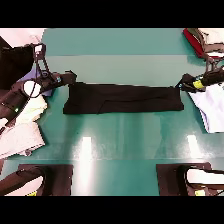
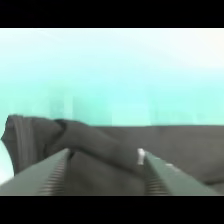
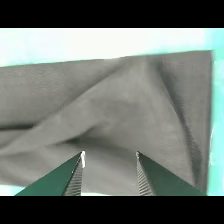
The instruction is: Fold the shirts.
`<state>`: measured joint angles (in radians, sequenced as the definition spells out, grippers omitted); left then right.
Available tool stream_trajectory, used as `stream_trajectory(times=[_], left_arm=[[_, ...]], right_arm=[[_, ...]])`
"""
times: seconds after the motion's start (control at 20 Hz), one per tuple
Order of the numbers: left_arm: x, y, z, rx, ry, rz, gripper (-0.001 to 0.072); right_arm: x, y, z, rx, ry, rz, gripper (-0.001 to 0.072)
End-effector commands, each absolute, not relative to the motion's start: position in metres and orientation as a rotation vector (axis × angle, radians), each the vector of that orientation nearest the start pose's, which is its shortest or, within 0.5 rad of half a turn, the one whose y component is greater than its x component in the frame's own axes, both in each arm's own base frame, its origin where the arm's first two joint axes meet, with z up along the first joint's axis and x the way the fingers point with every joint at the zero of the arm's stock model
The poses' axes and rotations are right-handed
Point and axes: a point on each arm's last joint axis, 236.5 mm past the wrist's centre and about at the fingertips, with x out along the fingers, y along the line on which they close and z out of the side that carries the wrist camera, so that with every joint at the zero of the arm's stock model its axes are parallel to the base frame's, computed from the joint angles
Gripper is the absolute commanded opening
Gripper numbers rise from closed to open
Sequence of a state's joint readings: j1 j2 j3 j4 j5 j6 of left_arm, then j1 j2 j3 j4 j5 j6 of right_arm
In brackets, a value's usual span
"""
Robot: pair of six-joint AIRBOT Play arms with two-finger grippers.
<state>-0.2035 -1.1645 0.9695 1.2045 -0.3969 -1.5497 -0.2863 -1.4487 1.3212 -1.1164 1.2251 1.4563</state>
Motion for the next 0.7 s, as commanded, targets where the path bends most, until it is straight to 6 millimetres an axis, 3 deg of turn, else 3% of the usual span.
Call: stream_trajectory(times=[0.0,0.05,0.1,0.25,0.35,0.5,0.65], left_arm=[[0.454,-0.135,0.091,-0.292,0.674,-0.263,0.0292],[0.450,-0.137,0.089,-0.292,0.699,-0.271,0.0180],[0.446,-0.139,0.086,-0.294,0.723,-0.276,0.0127],[0.428,-0.145,0.069,-0.293,0.830,-0.299,0.0125],[0.412,-0.148,0.058,-0.289,0.911,-0.316,0.0124],[0.393,-0.151,0.045,-0.276,1.009,-0.334,0.0124],[0.389,-0.152,0.044,-0.278,1.023,-0.338,0.0124]], right_arm=[[0.406,-0.047,0.020,0.489,1.287,0.109,0.0393],[0.400,-0.057,0.015,0.498,1.307,0.108,0.0527],[0.394,-0.066,0.008,0.523,1.334,0.099,0.0652],[0.382,-0.078,-0.022,0.615,1.418,0.129,0.0647],[0.389,-0.073,-0.035,0.712,1.407,0.197,0.0587],[0.396,-0.071,-0.057,0.777,1.404,0.246,0.0587],[0.397,-0.068,-0.074,0.784,1.422,0.281,0.0587]])
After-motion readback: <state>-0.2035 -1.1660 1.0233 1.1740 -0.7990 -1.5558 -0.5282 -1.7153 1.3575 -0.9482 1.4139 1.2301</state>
